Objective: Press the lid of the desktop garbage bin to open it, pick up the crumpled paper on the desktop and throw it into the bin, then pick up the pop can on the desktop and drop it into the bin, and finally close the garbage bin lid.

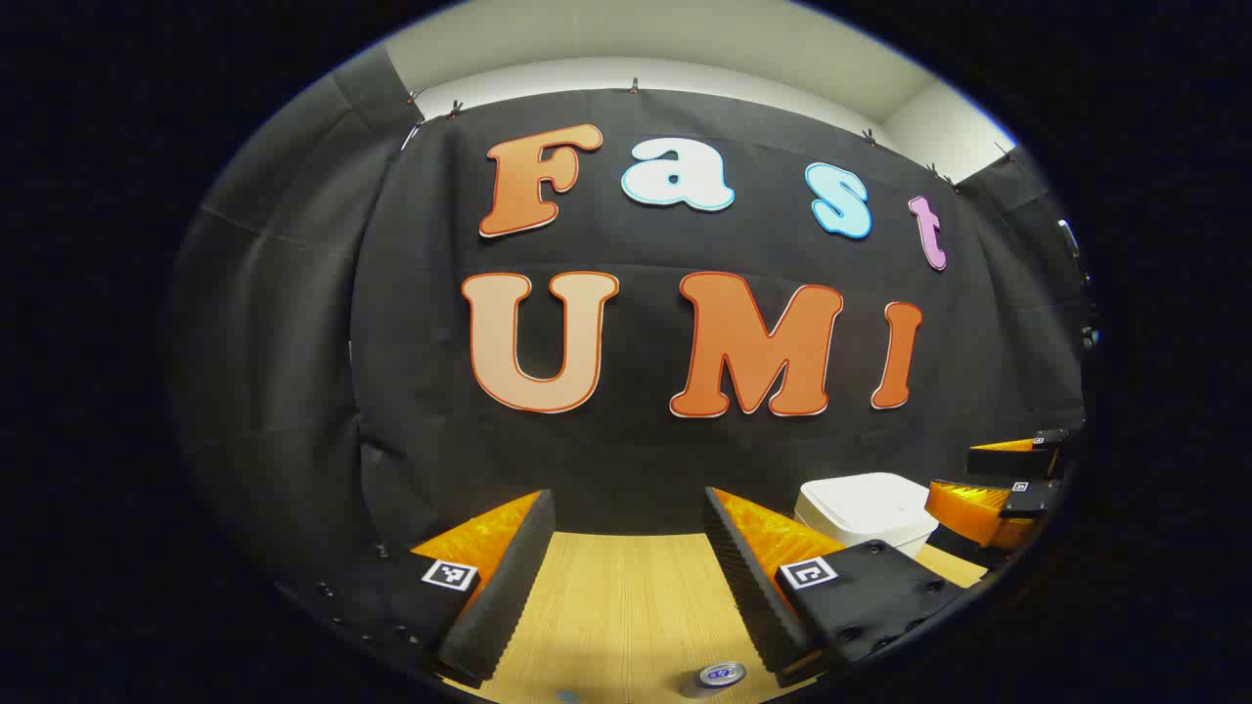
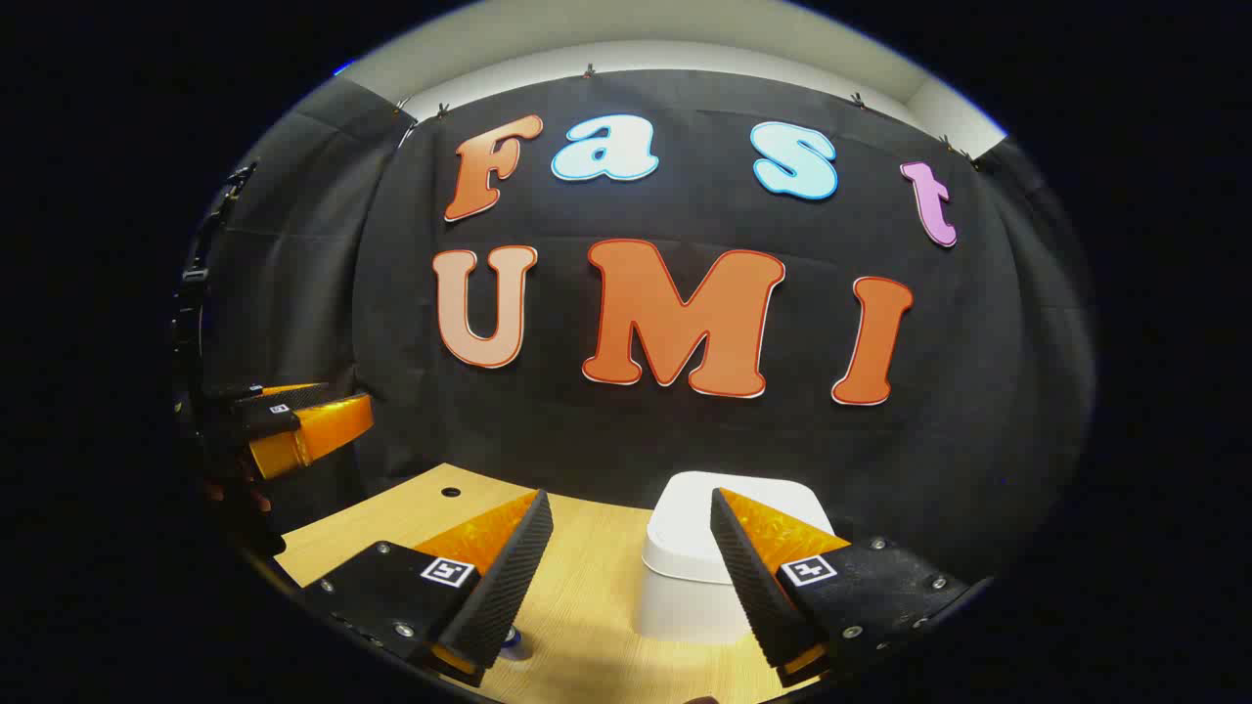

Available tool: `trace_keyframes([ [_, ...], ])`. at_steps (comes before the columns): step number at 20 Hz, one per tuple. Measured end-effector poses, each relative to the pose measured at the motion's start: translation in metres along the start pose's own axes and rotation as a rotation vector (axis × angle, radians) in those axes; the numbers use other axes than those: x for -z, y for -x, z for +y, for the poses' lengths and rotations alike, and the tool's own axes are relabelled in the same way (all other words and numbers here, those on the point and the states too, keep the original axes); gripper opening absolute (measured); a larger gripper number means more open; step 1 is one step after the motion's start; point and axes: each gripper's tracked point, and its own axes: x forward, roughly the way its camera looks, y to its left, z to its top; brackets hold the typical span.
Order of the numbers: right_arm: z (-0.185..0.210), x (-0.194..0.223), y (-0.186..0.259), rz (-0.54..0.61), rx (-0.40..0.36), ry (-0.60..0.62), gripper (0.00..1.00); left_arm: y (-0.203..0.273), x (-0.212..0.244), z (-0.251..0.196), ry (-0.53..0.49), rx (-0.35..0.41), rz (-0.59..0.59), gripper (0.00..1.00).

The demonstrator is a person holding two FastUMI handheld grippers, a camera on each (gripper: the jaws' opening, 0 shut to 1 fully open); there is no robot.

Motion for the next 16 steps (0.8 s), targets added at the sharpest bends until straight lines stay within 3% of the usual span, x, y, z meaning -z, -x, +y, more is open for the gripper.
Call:
trace_keyframes([
  [16,-0.041,-0.014,-0.020,-0.031,0.038,0.024,0.98,-0.007,-0.007,-0.010,-0.050,-0.032,-0.010,0.94],
])
